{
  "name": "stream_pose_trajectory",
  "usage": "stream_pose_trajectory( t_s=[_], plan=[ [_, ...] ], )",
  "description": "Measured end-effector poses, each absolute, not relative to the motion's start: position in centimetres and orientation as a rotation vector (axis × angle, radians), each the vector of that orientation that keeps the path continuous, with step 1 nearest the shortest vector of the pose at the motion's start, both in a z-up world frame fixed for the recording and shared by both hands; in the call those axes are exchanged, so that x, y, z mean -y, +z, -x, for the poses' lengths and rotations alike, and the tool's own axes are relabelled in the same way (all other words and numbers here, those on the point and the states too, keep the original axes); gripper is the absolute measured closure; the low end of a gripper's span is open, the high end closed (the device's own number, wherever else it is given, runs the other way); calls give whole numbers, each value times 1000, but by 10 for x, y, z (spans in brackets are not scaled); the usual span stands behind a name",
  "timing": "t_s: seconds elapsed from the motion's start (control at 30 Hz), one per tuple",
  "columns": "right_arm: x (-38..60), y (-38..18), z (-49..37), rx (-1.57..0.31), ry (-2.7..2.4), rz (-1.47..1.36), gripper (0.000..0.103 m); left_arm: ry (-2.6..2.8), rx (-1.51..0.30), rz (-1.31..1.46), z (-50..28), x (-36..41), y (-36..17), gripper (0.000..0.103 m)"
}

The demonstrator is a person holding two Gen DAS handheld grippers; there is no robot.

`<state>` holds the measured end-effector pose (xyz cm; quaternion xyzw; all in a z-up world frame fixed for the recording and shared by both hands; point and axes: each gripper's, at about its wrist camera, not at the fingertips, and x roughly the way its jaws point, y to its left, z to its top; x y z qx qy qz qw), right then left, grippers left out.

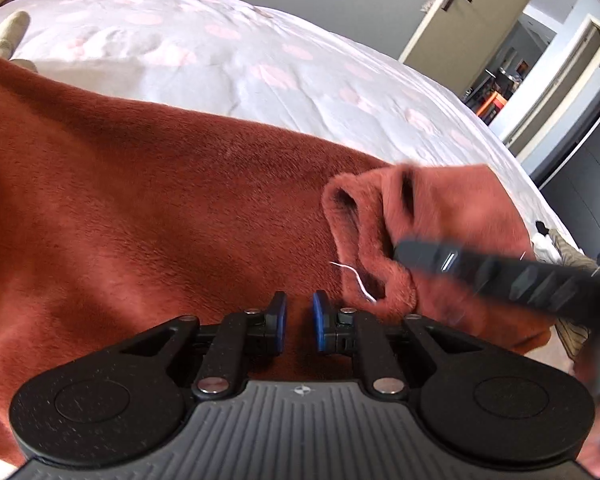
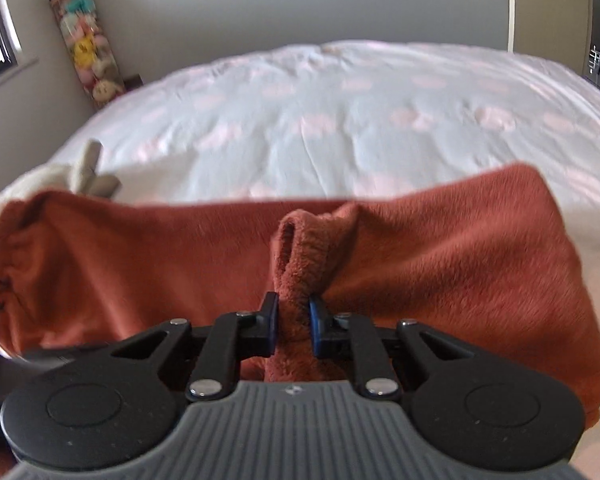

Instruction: Fold clothes

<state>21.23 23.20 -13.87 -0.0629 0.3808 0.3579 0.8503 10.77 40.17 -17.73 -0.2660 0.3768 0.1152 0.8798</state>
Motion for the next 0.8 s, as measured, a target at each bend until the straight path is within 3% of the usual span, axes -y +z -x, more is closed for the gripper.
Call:
stream_pose_trajectory(
  t_s=[0.17, 0.3, 0.43, 0.5, 0.57, 0.67, 0.8],
  plan=[
    [-214, -151, -208, -788, 701, 169, 51, 244, -730, 545, -112, -401, -163, 91],
    [-175, -141, -200, -706, 626, 200, 41, 247, -688, 502, -115, -393, -149, 91],
    [-136, -132, -191, -623, 551, 229, 44, 219, -653, 420, -116, -372, -132, 87],
    [-117, -127, -187, -582, 513, 244, 52, 198, -642, 364, -116, -359, -127, 87],
    [-96, -126, -188, -566, 464, 243, 67, 172, -636, 309, -117, -344, -123, 87],
    [-69, -133, -206, -604, 401, 155, 76, 152, -658, 223, -136, -323, -121, 87],
    [-66, -138, -226, -586, 422, 49, 78, 158, -699, 135, -171, -307, -128, 87]
  ],
)
